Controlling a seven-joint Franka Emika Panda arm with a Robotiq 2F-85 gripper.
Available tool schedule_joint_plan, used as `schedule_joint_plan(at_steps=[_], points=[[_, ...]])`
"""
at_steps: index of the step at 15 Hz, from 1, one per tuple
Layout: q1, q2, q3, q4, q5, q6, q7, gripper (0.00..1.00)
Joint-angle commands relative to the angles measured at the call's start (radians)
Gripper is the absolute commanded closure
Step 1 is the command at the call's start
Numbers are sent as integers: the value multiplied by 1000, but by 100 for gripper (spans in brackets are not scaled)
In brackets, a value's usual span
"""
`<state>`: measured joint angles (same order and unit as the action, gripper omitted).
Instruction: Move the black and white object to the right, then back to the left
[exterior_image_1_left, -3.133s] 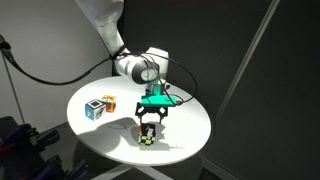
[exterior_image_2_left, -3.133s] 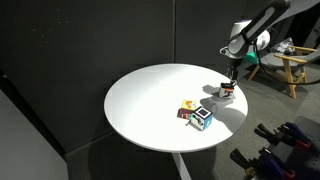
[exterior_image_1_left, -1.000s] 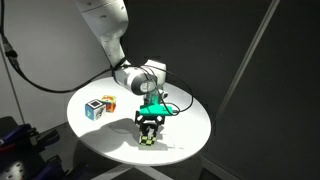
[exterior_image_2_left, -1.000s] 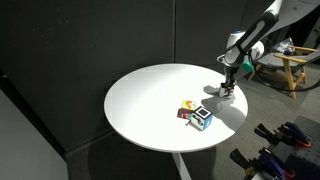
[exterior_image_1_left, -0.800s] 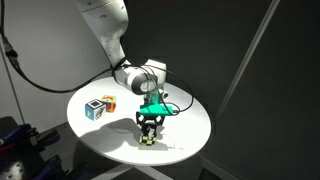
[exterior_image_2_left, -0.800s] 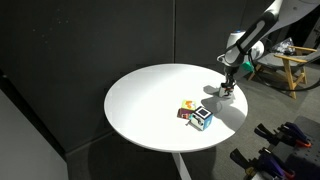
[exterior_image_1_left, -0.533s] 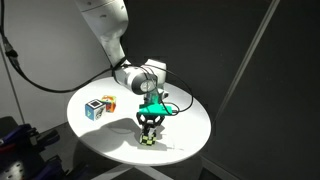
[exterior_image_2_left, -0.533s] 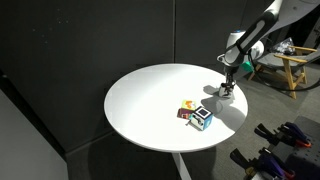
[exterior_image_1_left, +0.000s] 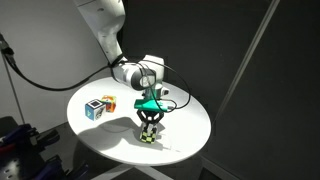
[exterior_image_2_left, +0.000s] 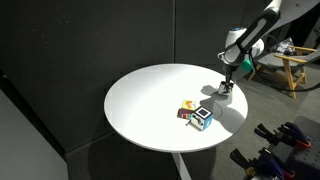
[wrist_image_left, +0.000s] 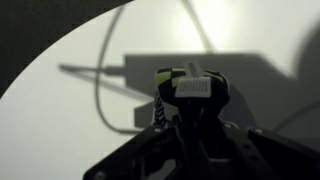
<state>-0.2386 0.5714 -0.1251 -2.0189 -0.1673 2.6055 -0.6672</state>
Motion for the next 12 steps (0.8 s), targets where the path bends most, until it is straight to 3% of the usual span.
schedule_joint_plan(at_steps=[1,12], points=[[28,-85,-21,-73,-50,5,110,95],[94,-276,-13,-214,-65,-42,349,95]])
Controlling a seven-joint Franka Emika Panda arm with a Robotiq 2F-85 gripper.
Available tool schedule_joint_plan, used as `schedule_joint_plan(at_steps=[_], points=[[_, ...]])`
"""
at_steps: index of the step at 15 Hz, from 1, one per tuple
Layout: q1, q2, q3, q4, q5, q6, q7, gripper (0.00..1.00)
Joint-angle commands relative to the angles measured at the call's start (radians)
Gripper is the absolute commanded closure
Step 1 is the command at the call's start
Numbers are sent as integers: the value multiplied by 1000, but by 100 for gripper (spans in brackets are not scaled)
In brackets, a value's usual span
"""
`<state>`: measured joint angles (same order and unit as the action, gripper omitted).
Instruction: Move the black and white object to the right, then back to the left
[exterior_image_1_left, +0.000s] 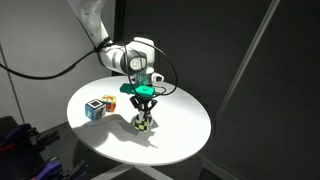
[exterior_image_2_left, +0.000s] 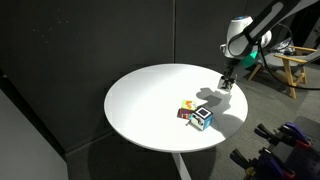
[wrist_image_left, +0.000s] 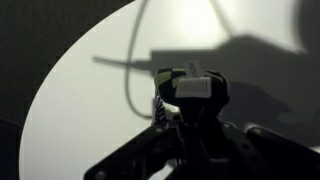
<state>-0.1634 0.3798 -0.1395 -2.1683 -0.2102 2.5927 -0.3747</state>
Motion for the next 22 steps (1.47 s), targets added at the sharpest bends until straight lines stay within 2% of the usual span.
schedule_joint_plan(at_steps=[1,6,12,16,22], points=[[26,-102,3,-76,-21,-39,66,95],[56,-193,29,-130,-5,-91,96,95],[94,-255,74,-135,11,-176,139,95],[119,-257,101,-125,20,-202,168,95],[139,-217,127,-112,50,-170,184,95]])
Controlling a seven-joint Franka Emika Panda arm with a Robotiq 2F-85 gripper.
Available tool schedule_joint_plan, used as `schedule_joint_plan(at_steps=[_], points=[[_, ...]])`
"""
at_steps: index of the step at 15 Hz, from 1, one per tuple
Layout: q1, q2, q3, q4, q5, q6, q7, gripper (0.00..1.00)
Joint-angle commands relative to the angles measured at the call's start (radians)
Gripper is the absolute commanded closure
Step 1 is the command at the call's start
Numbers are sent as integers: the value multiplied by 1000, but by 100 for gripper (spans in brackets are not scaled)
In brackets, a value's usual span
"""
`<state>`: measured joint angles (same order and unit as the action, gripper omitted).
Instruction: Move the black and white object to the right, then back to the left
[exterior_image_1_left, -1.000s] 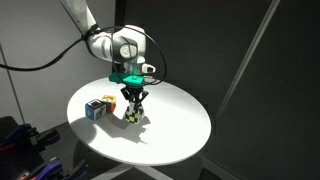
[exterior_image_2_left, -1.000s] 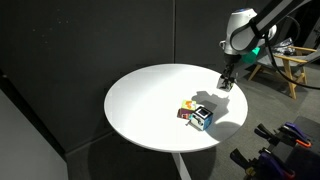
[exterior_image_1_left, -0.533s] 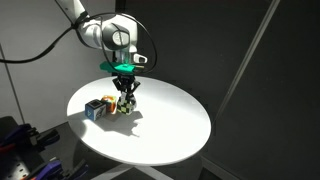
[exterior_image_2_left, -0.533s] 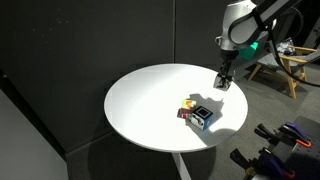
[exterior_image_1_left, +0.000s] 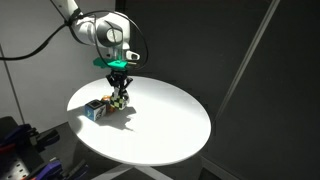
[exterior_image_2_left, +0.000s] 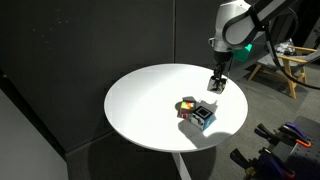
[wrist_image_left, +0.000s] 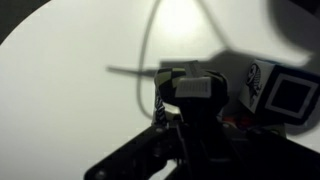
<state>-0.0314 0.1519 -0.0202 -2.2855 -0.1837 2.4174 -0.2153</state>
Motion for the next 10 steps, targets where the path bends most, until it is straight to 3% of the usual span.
schedule_joint_plan(at_steps=[1,10], points=[[8,18,9,5,26,11,26,95],[7,144,5,-3,9,128,32,95]])
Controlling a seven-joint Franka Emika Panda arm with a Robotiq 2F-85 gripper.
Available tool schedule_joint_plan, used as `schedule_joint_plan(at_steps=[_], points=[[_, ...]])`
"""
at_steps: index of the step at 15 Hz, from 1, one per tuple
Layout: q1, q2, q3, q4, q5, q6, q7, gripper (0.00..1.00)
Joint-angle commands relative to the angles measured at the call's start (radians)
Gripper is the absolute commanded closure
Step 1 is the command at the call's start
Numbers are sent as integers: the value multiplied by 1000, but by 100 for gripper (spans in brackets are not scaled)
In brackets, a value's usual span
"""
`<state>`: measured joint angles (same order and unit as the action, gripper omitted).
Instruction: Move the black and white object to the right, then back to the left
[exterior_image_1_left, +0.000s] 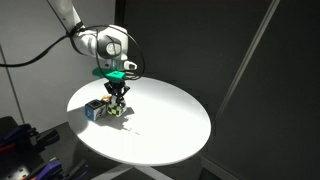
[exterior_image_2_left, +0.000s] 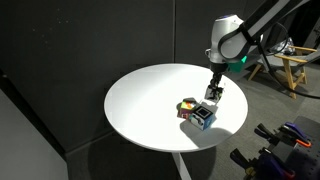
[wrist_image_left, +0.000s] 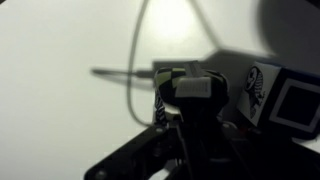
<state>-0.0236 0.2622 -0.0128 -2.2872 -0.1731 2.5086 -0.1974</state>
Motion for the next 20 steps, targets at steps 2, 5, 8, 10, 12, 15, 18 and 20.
schedule_joint_plan(at_steps=[2,5,8,10,12,15,18,20], points=[[-1,61,-5,2,-4,58,16,95],[-1,90,-10,4,-8,79,16,95],[1,105,-16,5,-14,87,17,58],[1,109,-19,4,-16,86,17,53],[1,109,-20,3,-15,82,15,37],[0,103,-22,0,-15,75,14,14],[0,95,-29,-5,-20,67,15,0],[-2,85,-32,-12,-22,65,10,0]])
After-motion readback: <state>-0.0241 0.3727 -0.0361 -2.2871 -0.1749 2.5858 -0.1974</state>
